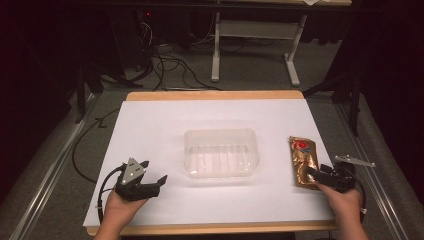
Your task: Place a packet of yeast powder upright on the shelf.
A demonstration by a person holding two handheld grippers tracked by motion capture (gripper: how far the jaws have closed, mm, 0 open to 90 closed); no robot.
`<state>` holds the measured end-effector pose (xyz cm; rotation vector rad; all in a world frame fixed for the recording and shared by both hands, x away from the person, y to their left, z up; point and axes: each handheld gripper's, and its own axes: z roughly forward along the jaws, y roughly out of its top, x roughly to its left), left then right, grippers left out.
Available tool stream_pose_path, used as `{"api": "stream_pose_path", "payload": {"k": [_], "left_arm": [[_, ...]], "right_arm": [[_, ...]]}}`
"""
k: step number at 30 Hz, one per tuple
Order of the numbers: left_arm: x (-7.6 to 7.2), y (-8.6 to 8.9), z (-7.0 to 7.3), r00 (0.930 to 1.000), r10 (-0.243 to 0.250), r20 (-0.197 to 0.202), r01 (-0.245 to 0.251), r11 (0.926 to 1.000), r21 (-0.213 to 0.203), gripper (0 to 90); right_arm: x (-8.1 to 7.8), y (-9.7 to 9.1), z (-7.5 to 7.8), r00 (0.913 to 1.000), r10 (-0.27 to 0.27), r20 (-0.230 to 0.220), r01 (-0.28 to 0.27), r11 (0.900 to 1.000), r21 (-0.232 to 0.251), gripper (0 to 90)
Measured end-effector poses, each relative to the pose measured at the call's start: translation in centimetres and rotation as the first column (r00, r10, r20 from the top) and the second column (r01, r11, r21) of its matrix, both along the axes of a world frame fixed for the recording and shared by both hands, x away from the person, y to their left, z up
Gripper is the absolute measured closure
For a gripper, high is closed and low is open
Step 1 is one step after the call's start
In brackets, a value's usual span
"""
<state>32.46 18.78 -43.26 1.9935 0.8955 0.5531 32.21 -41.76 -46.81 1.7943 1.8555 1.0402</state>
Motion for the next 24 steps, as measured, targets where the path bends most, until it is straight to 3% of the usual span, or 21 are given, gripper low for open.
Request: {"api": "stream_pose_path", "payload": {"k": [5,10,16,21,24], "left_arm": [[0.0,0.0,0.0,1.0,0.0,0.0,0.0,1.0,0.0,21.0],[0.0,0.0,0.0,1.0,-0.001,0.0,0.001,1.0,0.002,21.0],[-0.1,0.0,0.0,1.0,-0.001,0.0,0.001,1.0,0.004,21.0],[-0.3,0.3,0.0,1.0,0.005,0.001,-0.005,1.0,0.007,21.0],[-0.4,0.6,0.1,0.9999,0.013,0.002,-0.013,0.9999,0.003,21.0]], "right_arm": [[0.4,0.6,-0.2,0.9998,0.012,-0.019,-0.012,0.9998,-0.017,39.4],[0.2,0.1,0.0,1.0,-0.003,0.003,0.003,0.9997,0.025,59.9],[0.3,0.7,0.3,0.9986,0.046,0.028,-0.046,0.9985,0.03,73.7],[0.7,2.4,0.8,0.9928,0.108,0.051,-0.107,0.9941,-0.014,90.0],[1.0,3.2,0.7,0.9891,0.142,0.041,-0.141,0.9897,-0.028,90.0]]}}
